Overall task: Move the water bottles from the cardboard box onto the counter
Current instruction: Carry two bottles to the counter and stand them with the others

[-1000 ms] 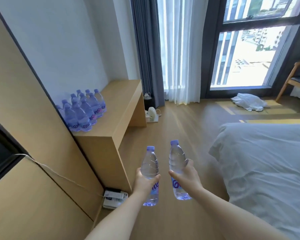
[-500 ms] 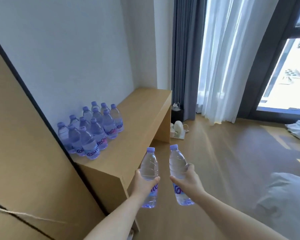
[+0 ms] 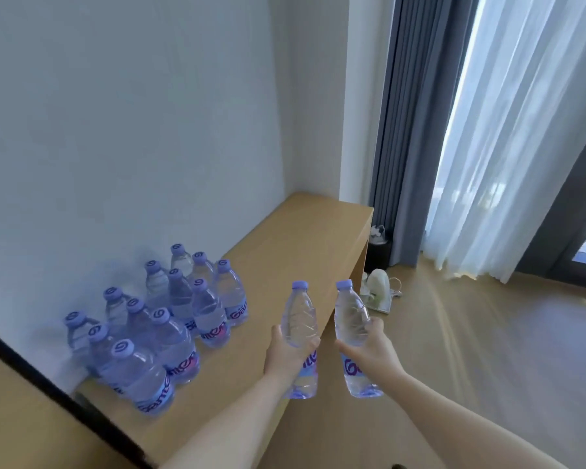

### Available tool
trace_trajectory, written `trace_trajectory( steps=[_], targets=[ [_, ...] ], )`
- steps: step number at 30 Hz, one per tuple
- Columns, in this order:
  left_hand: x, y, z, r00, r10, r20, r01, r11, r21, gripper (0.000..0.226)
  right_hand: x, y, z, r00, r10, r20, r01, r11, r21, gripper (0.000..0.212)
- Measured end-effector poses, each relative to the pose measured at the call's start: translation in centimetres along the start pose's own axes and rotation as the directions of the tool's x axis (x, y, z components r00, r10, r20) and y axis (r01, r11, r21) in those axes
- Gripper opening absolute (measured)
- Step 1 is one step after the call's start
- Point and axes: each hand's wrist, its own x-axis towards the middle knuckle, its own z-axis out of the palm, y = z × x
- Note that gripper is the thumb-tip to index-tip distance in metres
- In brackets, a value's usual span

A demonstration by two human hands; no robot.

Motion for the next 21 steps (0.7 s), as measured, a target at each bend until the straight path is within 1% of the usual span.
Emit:
trace_trajectory(
  steps=[3,6,8,10,13,15,17,19,21],
  targets=[
    [4.3,1.0,1.1,0.997,-0.048,-0.053,0.045,0.998,-0.052,0.062,5.5,-0.8,0.5,0.998,-0.027,0.052,0.028,0.999,-0.020,0.060],
    [9.4,2.2,2.4,0.990,-0.084,-0.110,0.076,0.994,-0.075,0.057,11.7,-1.8,0.7,0.991,-0.036,0.125,0.038,0.999,-0.015,0.072],
    [12.7,3.3,3.1,0.986,-0.084,-0.147,0.070,0.993,-0.097,0.054,15.9,-2.5,0.7,0.980,-0.067,0.187,0.072,0.997,-0.022,0.082],
    [15.4,4.4,3.7,0.979,-0.087,-0.187,0.064,0.990,-0.123,0.053,19.7,-3.6,0.7,0.965,-0.082,0.248,0.090,0.996,-0.023,0.086],
    [18.5,6.0,3.8,0.950,-0.160,-0.266,0.103,0.971,-0.216,0.053,24.6,-5.5,1.4,0.931,-0.090,0.353,0.112,0.993,-0.043,0.078],
    [20.4,6.9,3.8,0.915,-0.229,-0.332,0.135,0.950,-0.281,0.062,27.4,-7.1,2.1,0.897,-0.104,0.430,0.149,0.986,-0.074,0.070],
    [21.9,7.4,3.4,0.864,-0.308,-0.398,0.185,0.930,-0.319,0.072,29.6,-8.4,3.2,0.862,-0.105,0.497,0.171,0.981,-0.090,0.065],
    [23.1,7.6,2.8,0.830,-0.344,-0.439,0.204,0.920,-0.335,0.075,31.0,-9.2,4.8,0.832,-0.079,0.550,0.154,0.984,-0.091,0.061],
    [24.6,7.7,1.9,0.798,-0.359,-0.484,0.235,0.925,-0.299,0.073,32.6,-10.1,6.7,0.803,-0.059,0.592,0.154,0.982,-0.111,0.056]
  ],
)
